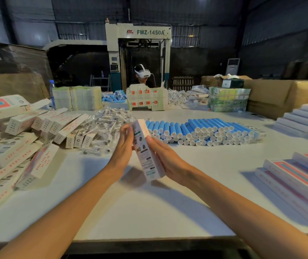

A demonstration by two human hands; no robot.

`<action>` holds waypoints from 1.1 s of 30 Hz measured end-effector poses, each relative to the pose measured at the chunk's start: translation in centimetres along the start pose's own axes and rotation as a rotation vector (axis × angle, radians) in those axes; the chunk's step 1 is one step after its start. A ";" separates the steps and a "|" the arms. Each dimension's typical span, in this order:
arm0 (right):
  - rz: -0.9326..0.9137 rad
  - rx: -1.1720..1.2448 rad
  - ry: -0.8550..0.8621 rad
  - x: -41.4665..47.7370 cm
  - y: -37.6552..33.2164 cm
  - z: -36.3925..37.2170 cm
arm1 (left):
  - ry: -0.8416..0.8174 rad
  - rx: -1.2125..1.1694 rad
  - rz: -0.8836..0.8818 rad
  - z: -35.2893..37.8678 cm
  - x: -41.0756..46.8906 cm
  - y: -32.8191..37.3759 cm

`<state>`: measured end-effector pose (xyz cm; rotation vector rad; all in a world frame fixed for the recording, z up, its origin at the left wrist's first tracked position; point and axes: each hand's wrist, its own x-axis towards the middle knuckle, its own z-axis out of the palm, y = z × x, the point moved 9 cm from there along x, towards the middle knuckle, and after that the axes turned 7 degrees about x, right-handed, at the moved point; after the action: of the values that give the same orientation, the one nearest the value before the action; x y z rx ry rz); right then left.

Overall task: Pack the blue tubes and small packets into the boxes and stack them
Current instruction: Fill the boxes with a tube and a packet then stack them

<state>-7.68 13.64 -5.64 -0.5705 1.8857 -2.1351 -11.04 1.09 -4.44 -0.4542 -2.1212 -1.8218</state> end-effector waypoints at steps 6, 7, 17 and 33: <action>-0.100 -0.523 0.230 -4.0 -4.1 -4.8 | -0.225 0.348 0.120 3.2 -1.1 -0.4; -0.127 -0.631 0.279 -5.1 -5.2 -6.1 | -0.272 0.419 0.130 3.6 -1.4 -0.7; 0.097 -1.631 0.973 -21.9 -12.9 -21.5 | -0.360 0.682 0.291 4.5 -2.5 -0.3; 0.422 -1.827 0.998 -26.4 -12.3 -24.5 | -0.431 0.712 0.282 5.2 -2.8 -0.4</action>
<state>6.22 48.50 0.71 0.8419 3.4903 0.2564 -8.80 6.05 -6.73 -0.9443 -2.6178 -0.7749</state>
